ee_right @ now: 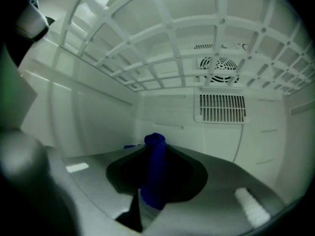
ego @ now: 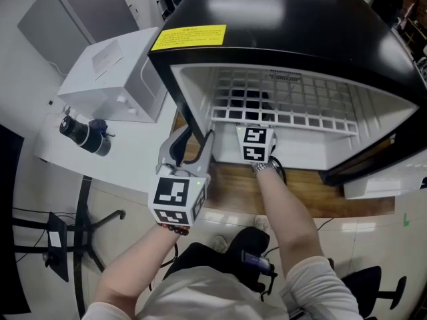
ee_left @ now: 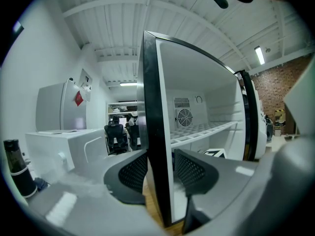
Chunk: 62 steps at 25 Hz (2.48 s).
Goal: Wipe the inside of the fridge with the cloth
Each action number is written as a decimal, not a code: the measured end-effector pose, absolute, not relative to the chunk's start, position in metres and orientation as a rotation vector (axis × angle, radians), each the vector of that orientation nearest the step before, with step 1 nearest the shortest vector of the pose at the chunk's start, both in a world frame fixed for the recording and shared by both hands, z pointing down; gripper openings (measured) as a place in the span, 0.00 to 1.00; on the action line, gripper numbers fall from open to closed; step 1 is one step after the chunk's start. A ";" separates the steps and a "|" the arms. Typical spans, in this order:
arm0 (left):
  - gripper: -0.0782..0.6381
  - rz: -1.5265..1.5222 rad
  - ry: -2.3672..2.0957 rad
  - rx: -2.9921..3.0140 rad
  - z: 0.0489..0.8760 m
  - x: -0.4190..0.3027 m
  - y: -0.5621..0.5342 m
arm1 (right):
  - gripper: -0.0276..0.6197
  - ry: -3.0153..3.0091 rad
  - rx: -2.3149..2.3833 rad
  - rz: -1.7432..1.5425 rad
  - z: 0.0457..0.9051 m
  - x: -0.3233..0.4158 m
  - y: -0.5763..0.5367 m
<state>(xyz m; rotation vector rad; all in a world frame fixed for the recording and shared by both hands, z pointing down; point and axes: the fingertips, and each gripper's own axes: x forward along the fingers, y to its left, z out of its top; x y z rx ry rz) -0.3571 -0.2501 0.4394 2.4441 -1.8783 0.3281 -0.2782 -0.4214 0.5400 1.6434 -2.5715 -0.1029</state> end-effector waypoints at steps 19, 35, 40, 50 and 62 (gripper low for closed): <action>0.34 0.335 -1.904 2.403 0.440 -0.360 -0.251 | 0.16 -2.408 1.803 -0.101 0.543 -0.175 -0.426; 0.34 0.377 -1.905 2.367 0.441 -0.360 -0.251 | 0.16 -2.251 1.942 -0.072 0.542 -0.090 -0.432; 0.34 0.399 -1.904 2.365 0.441 -0.360 -0.251 | 0.16 -2.204 1.992 -0.039 0.546 -0.070 -0.430; 0.33 0.437 -1.875 2.351 0.443 -0.361 -0.251 | 0.16 -2.325 1.960 -0.034 0.520 -0.103 -0.399; 0.31 0.466 -1.818 2.361 0.442 -0.360 -0.250 | 0.16 -2.575 1.539 0.000 0.537 -0.283 -0.361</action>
